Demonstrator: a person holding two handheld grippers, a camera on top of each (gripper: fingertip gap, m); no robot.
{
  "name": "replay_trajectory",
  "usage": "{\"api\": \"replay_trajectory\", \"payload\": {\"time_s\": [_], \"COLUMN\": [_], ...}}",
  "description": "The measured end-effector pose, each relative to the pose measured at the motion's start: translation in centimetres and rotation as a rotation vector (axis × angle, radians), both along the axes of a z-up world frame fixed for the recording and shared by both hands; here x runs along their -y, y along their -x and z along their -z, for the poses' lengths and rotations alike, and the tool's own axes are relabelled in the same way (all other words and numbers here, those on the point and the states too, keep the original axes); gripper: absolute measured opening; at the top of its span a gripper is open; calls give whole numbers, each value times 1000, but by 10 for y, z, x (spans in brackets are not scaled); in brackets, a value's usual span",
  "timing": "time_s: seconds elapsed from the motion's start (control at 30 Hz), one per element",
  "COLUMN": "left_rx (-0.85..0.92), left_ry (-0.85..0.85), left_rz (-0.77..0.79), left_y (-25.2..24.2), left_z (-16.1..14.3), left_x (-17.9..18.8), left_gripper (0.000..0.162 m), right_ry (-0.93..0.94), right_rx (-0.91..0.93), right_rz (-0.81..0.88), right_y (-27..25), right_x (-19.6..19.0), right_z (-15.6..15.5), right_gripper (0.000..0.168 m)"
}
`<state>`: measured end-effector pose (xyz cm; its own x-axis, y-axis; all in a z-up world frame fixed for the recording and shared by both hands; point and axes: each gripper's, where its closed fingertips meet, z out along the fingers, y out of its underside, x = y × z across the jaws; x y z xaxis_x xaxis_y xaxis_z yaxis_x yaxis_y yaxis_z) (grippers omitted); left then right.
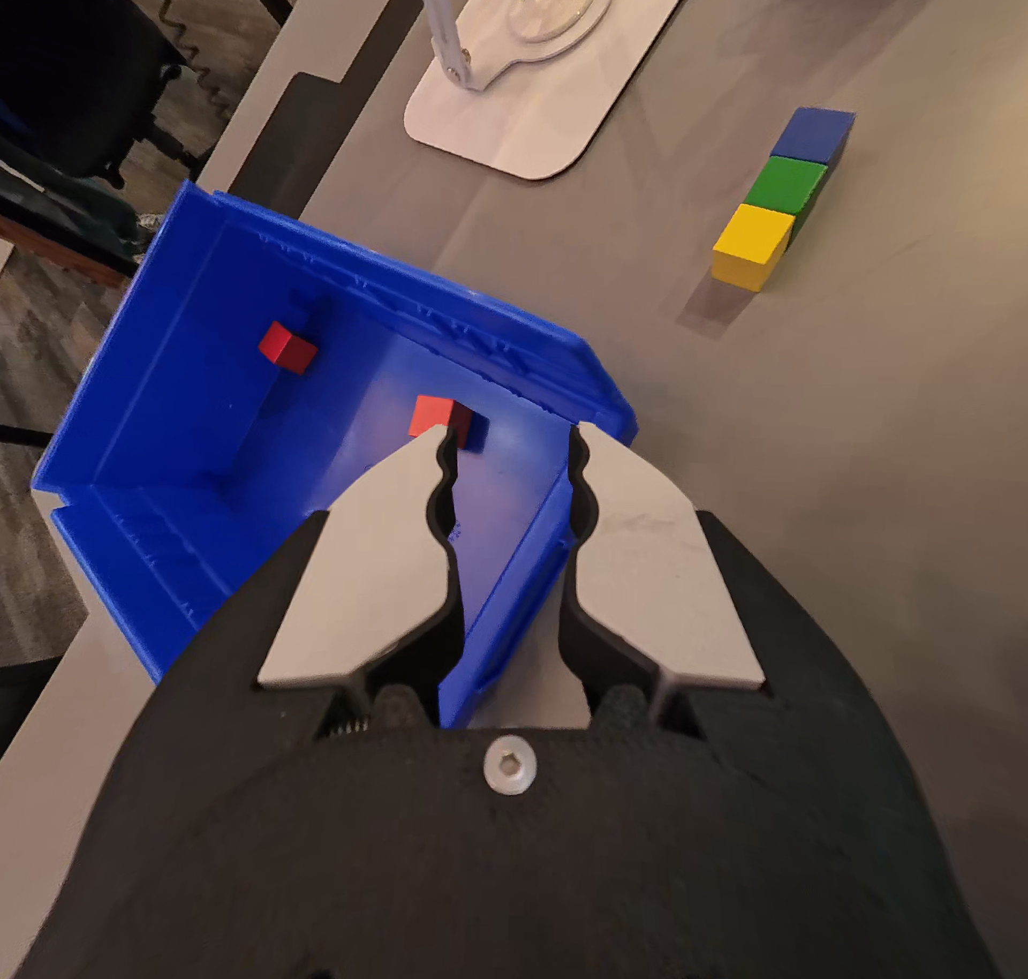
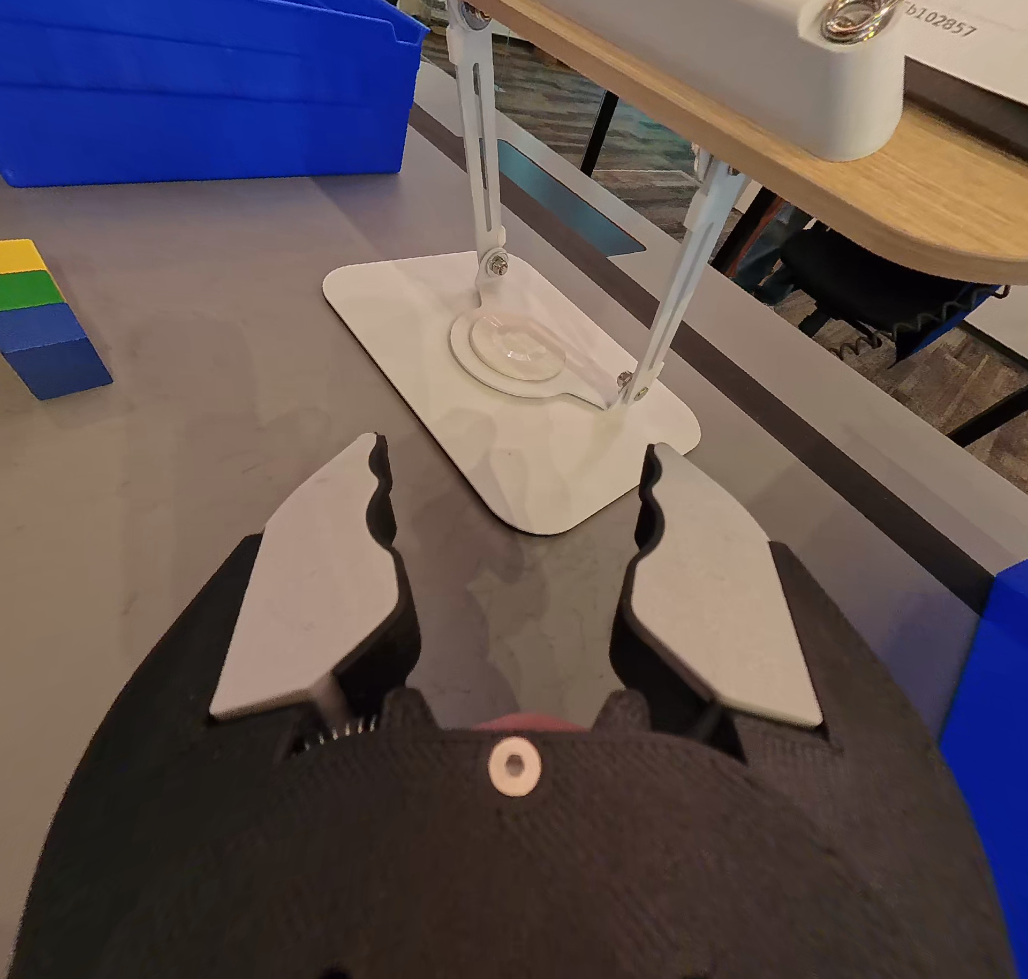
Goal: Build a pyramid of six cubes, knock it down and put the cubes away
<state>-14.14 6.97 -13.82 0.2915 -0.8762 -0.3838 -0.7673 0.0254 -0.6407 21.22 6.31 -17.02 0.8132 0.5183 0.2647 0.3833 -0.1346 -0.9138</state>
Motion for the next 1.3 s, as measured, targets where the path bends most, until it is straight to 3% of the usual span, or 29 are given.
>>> {"api": "replay_trajectory", "payload": {"time_s": [0.23,0.5,0.63,0.77,0.9,1.07,1.17,1.3], "left_rx": [-31,-237,-288,-267,-191,-106,-78,-143], "left_ry": [60,221,241,227,174,80,93,139], "left_rz": [23,84,113,84,68,163,258,387], "left_y": [5,-4,-7,-4,0,-26,-61,-106], "left_z": [9,74,89,80,31,-35,-41,-4], "left_x": [-44,-87,-89,-92,-81,-36,0,39], "left_gripper": [38,47,28,28,28,27,27,27], "right_ry": [-1,-2,2,2,2,3,2,0], "right_rx": [0,-11,-14,-13,-19,-20,-21,-18], "right_rz": [-1,0,-2,-3,-2,-1,-1,-2], "right_y": [0,0,0,0,-1,-1,-1,-1], "right_x": [0,0,0,0,0,0,0,1], "right_z": [0,-1,-1,-1,-1,-1,-2,-2], "right_gripper": [86,86,86,86,86,86,86,86]}}
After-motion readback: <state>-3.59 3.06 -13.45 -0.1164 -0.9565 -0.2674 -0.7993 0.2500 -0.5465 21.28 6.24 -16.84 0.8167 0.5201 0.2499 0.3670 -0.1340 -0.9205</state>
